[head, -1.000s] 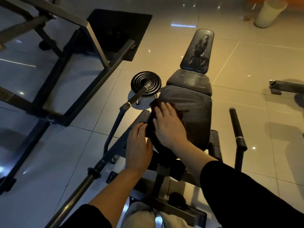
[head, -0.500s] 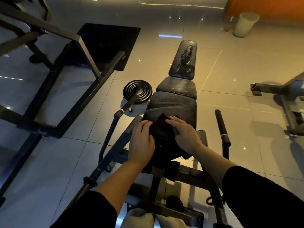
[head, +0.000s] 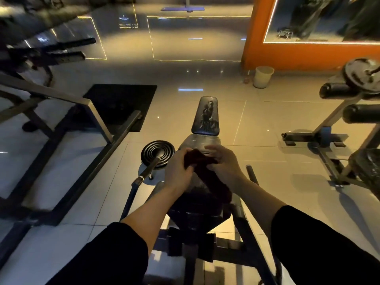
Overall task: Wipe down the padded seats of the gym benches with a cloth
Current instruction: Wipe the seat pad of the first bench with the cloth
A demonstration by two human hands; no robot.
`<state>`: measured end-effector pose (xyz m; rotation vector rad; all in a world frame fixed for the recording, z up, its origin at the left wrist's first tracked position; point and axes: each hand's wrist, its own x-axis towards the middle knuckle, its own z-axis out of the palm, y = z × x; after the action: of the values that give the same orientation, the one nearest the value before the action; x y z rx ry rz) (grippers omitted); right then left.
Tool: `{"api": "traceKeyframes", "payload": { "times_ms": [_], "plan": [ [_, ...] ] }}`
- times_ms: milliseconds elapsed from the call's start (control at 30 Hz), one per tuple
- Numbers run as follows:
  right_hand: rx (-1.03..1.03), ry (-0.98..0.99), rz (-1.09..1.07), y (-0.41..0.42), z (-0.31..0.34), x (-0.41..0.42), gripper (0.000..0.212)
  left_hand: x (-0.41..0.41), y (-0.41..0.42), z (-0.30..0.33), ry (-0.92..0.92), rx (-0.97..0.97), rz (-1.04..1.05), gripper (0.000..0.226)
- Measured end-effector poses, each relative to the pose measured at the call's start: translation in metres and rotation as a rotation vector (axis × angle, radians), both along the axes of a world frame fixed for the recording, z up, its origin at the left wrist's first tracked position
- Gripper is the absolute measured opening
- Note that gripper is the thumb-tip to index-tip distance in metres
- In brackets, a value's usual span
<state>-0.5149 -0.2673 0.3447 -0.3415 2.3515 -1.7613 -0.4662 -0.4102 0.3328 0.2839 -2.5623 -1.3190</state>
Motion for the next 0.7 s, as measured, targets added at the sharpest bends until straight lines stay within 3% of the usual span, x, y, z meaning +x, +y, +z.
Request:
{"api": "traceKeyframes", "payload": {
  "times_ms": [167, 267, 433, 500, 600, 700],
  "plan": [
    [0.270, 0.337, 0.063, -0.014, 0.001, 0.001, 0.040, -0.002, -0.010, 0.006, 0.122, -0.138, -0.103, 0.046],
    [0.394, 0.427, 0.000, -0.019, -0.005, -0.006, 0.027, -0.004, -0.014, 0.012, 0.143, -0.199, -0.152, 0.043],
    [0.593, 0.535, -0.028, -0.011, -0.015, 0.000, 0.042, -0.004, -0.017, 0.008, 0.205, -0.304, -0.178, 0.052],
    [0.692, 0.491, 0.099, 0.002, -0.034, 0.007, 0.043, 0.003, -0.017, -0.014, 0.094, -0.307, -0.266, 0.054],
    [0.991, 0.248, 0.367, 0.019, -0.059, 0.016, 0.029, 0.021, -0.015, -0.055, -0.242, -0.377, -0.390, 0.049],
    [0.939, 0.170, 0.233, 0.022, -0.071, 0.017, 0.029, 0.030, -0.014, -0.078, -0.281, -0.329, -0.352, 0.044]
  ]
}}
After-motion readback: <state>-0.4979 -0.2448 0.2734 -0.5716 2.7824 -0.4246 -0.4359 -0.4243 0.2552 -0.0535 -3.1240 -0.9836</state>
